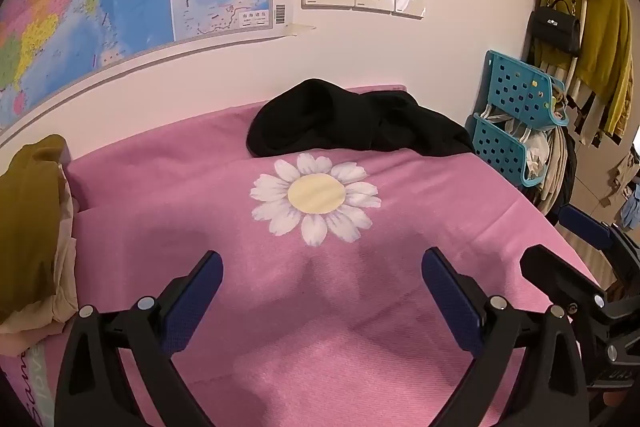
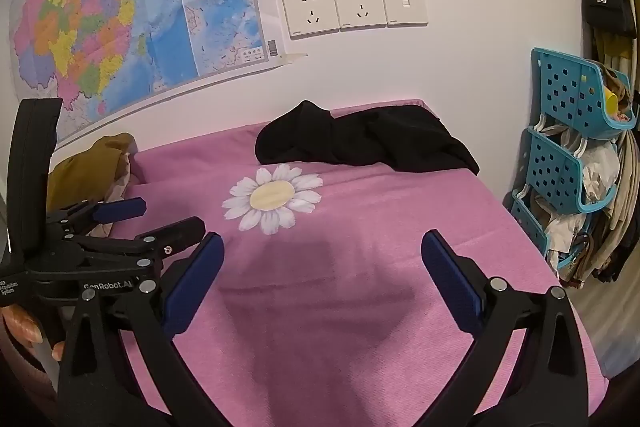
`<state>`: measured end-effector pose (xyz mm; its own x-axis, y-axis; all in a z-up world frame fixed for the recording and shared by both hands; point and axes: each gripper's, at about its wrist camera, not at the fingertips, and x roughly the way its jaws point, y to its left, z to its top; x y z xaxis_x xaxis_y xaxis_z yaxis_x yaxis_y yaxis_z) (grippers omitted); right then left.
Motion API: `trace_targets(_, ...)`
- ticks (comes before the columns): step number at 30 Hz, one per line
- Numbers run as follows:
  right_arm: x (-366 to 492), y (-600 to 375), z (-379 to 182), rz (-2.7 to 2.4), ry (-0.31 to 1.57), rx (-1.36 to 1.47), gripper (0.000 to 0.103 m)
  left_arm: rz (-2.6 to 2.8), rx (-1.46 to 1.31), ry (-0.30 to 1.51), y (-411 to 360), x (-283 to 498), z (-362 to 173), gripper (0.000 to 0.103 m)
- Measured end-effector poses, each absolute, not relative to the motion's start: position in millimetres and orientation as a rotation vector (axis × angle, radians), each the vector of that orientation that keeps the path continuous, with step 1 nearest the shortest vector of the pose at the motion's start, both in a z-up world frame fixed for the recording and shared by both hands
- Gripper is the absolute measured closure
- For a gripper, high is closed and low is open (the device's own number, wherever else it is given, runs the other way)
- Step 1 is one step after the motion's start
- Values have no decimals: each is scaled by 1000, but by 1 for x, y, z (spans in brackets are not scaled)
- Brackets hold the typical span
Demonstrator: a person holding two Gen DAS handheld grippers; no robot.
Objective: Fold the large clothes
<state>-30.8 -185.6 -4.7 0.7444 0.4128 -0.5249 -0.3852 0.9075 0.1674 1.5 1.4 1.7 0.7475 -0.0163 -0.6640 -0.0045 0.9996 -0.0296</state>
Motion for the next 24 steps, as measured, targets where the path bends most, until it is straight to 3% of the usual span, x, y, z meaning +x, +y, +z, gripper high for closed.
trace_targets(24, -32, -187, -8, 437, 605, 60, 6, -3, -37, 721, 5, -5, 4, 7)
